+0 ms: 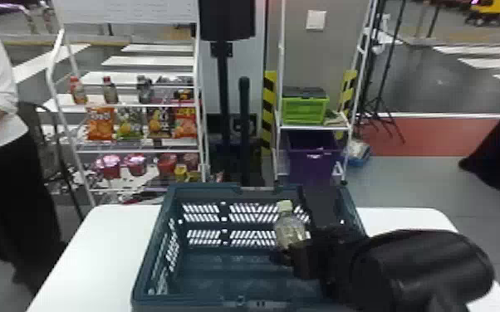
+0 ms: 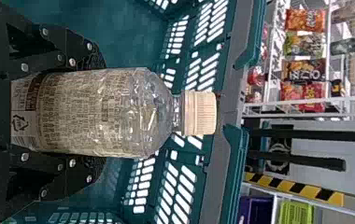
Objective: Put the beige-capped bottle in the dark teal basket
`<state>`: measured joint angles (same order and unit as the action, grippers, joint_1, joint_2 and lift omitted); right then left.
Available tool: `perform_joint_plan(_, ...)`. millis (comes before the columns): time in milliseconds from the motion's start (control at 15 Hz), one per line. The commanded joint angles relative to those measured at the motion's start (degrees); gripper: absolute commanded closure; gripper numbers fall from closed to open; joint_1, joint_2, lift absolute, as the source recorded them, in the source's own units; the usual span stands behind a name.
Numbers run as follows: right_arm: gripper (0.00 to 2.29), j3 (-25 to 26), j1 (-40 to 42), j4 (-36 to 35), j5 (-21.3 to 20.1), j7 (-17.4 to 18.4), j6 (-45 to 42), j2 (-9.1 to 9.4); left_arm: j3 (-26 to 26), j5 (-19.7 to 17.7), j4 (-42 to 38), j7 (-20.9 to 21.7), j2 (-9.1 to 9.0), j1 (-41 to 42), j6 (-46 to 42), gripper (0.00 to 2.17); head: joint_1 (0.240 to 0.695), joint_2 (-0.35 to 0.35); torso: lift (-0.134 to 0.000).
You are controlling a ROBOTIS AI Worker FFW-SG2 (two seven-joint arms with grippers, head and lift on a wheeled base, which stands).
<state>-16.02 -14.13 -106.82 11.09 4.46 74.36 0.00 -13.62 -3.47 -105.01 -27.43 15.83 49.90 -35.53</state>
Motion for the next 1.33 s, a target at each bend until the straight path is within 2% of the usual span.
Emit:
perform_joint_plan(0,0.77,-1.03,-1.34,2.41,1.13,0.2,0.13,0.05,0.35,-0.49,0.33,0.09,-0.01,-0.15,-0.72,0.15,0.499,0.0,0.0)
perform_joint_plan(333,0.74,-2.87,-3.01,6.72,1.66,1.87,-0.4,0.05,0.79,-1.1,0.95,0.45,-0.01,-0.15,-2.48,0.15,0.499,0.0,0.0)
perform_joint_plan(467,0.16,-3.05,-3.27,7.07,2.27,3.19,-0.4,0.05,0.96,-1.28,0.95,0.45,0.08,0.11,-2.83,0.15,0.499,0.0,0.0)
perform_joint_plan(533,0.07,-3.14,-3.27,7.07,2.27,3.19,-0.4,0.05,0.96,-1.28,0.95,0.45,0.08,0.2,-3.01,0.15,0.499,0.0,0.0)
perform_joint_plan(867,0.04,-3.22,-2.92,5.84,2.54,3.19,-0.4,0.05,0.96,-1.19,0.95,0.53,-0.01,0.29,-3.36,0.15,0.499,0.0,0.0)
perform_joint_plan(1000,0.04,-3.31,-1.6,2.06,2.8,3.1,-0.4,0.05,0.96,-1.28,0.95,0.45,-0.01,0.55,-4.59,0.15,0.499,0.0,0.0)
perform_joint_plan(1267,0.07,-2.96,7.1,-13.15,2.8,2.49,-4.44,0.05,0.87,-1.1,0.51,0.36,-0.19,0.73,-4.76,0.15,0.499,0.0,0.0)
